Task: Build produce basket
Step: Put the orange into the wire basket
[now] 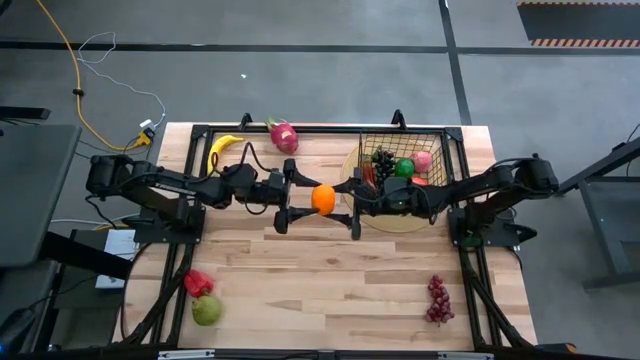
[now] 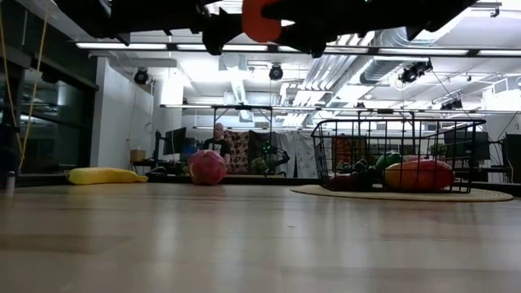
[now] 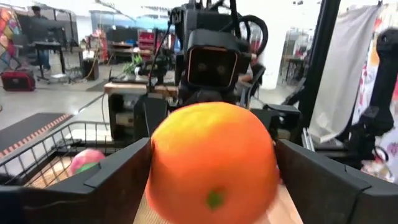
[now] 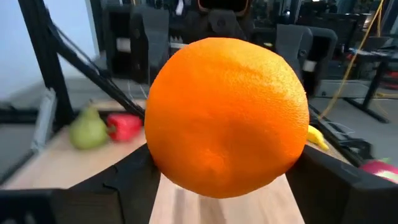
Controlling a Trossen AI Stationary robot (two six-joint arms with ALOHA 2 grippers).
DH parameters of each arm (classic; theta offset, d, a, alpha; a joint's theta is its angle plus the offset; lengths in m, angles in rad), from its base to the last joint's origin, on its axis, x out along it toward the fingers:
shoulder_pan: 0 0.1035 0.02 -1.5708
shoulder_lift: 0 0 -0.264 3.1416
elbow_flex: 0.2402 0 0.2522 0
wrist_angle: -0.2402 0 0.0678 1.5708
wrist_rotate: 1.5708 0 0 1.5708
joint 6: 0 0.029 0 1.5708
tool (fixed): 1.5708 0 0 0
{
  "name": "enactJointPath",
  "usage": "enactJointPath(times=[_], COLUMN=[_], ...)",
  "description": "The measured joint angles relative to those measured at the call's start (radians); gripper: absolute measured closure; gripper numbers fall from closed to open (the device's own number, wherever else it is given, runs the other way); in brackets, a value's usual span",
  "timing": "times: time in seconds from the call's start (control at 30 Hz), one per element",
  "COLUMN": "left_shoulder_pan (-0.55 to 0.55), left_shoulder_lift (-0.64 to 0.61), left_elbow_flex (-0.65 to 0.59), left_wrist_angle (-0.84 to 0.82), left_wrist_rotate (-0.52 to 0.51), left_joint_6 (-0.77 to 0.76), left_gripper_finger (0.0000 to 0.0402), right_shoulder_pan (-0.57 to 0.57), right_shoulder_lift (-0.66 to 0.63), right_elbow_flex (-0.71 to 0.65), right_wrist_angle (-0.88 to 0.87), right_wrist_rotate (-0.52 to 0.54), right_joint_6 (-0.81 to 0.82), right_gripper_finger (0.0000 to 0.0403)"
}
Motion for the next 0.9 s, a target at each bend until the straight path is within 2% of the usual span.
enactJointPath(times=[0.17, 0.37, 0.53, 0.67, 0.8, 0.9], left_shoulder_pan=[0.035, 0.063, 0.061, 0.061, 0.061, 0.061], left_shoulder_lift=[-0.118, -0.306, -0.449, -0.551, -0.614, -0.639], left_elbow_flex=[0.000, -0.005, -0.080, -0.197, -0.293, -0.321], left_wrist_angle=[-0.207, -0.456, -0.457, -0.359, -0.281, -0.262], left_wrist_rotate=[0.004, 0.000, -0.002, -0.006, -0.017, -0.032], left_joint_6=[0.016, 0.082, 0.109, 0.088, 0.056, 0.056], left_gripper_finger=[0.0072, 0.0071, 0.0071, 0.0071, 0.0071, 0.0071], right_shoulder_pan=[-0.002, -0.002, -0.012, -0.025, -0.045, -0.099], right_shoulder_lift=[-0.098, -0.274, -0.397, -0.458, -0.490, -0.495], right_elbow_flex=[0.002, 0.002, 0.002, 0.002, 0.001, 0.001], right_wrist_angle=[-0.172, -0.482, -0.722, -0.874, -0.955, -0.972], right_wrist_rotate=[0.084, 0.255, 0.373, 0.417, 0.503, 0.606], right_joint_6=[-0.059, -0.074, -0.006, 0.057, 0.102, 0.192], right_gripper_finger=[0.0122, 0.0121, 0.0121, 0.0121, 0.0121, 0.0121])
